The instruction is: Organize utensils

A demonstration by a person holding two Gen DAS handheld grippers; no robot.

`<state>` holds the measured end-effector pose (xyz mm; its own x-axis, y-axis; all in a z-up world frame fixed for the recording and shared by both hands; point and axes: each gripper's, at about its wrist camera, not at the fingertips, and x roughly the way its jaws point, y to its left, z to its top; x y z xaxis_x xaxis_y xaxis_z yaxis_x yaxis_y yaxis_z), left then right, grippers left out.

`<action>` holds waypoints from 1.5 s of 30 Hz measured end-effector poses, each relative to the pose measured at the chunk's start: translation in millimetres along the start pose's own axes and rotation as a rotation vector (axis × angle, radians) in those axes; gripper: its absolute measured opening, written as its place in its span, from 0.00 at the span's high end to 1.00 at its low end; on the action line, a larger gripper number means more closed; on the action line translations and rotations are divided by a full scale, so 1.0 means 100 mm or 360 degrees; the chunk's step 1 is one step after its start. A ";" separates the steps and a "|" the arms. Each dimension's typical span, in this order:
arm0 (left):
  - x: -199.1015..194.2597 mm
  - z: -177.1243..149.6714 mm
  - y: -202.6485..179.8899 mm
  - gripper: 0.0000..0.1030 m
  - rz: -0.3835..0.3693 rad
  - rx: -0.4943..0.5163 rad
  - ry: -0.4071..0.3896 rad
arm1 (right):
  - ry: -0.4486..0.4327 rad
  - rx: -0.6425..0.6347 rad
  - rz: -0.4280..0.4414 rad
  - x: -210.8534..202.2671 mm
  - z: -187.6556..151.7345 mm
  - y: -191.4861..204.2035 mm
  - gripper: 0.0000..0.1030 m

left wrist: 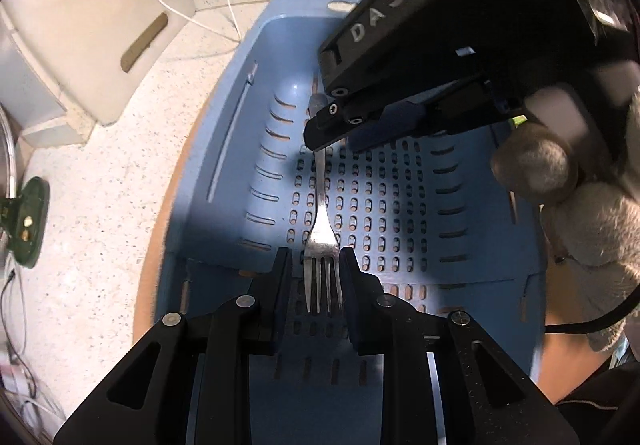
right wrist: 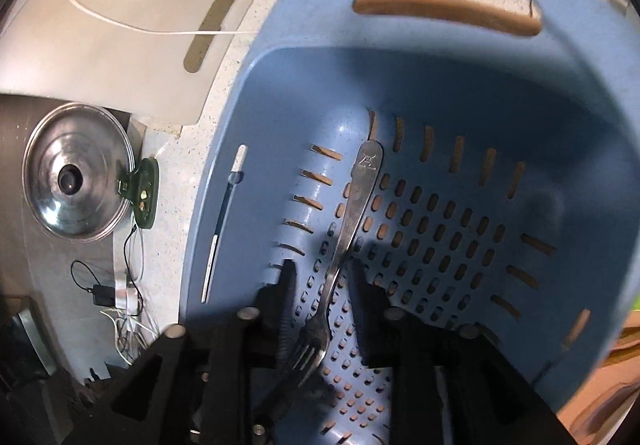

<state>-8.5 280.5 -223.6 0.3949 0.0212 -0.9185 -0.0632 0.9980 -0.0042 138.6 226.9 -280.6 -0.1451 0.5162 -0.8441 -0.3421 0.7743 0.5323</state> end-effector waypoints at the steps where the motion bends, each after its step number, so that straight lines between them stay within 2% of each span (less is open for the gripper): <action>1: -0.03 0.00 0.00 0.78 0.0000 -0.0003 -0.0008 | -0.0011 -0.0022 0.0002 -0.05 -0.02 0.00 0.73; 6: -0.30 0.00 -0.01 0.78 -0.0004 -0.0027 -0.0084 | -0.0111 -0.0122 0.0030 -0.43 -0.21 0.01 0.73; 10: -0.57 -0.06 -0.07 0.78 -0.0002 -0.0021 -0.0171 | -0.0264 -0.0162 0.0076 -0.95 -0.51 -0.16 0.72; 14: -0.77 -0.09 -0.20 0.78 -0.0034 -0.0010 -0.0246 | -0.0522 -0.0197 0.0026 -1.54 -0.85 -0.47 0.54; 19: -0.87 -0.10 -0.53 0.78 -0.0108 0.0041 -0.0284 | -0.0805 -0.0189 -0.0080 -2.24 -1.21 -0.93 0.48; 21: -0.84 -0.09 -0.74 0.78 -0.0161 0.0082 -0.0288 | -0.0855 -0.0172 -0.0124 -2.43 -1.34 -1.12 0.39; 25: -0.75 -0.07 -1.13 0.78 -0.0282 0.0174 -0.0261 | -0.0799 -0.0105 -0.0169 -2.60 -1.56 -1.49 0.33; 29: -0.63 -0.10 -1.57 0.78 -0.0413 0.0271 -0.0200 | -0.0730 0.0008 -0.0174 -2.64 -1.71 -1.84 0.33; 33: -0.57 -0.17 -1.95 0.78 -0.0538 0.0319 -0.0137 | -0.0627 0.0205 -0.0060 -2.59 -1.76 -2.19 0.33; 35: -0.52 -0.19 -2.11 0.78 -0.0571 0.0338 -0.0111 | -0.0601 0.0252 -0.0069 -2.54 -1.76 -2.28 0.33; 37: -0.48 -0.21 -2.22 0.78 -0.0585 0.0335 -0.0092 | -0.0581 0.0279 -0.0049 -2.48 -1.74 -2.34 0.38; 39: -0.42 -0.23 -2.29 0.78 -0.0597 0.0319 -0.0065 | -0.0533 0.0301 -0.0019 -2.39 -1.70 -2.38 0.46; 45: -0.31 -0.24 -2.42 0.78 -0.0544 0.0304 -0.0025 | -0.0428 0.0352 0.0048 -2.12 -1.56 -2.40 0.60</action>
<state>-27.1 37.0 -203.9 0.3778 -0.3147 -0.8708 0.2453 0.9409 -0.2336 106.1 -125.2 -239.5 0.1077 0.5951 -0.7964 -0.1277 0.8027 0.5825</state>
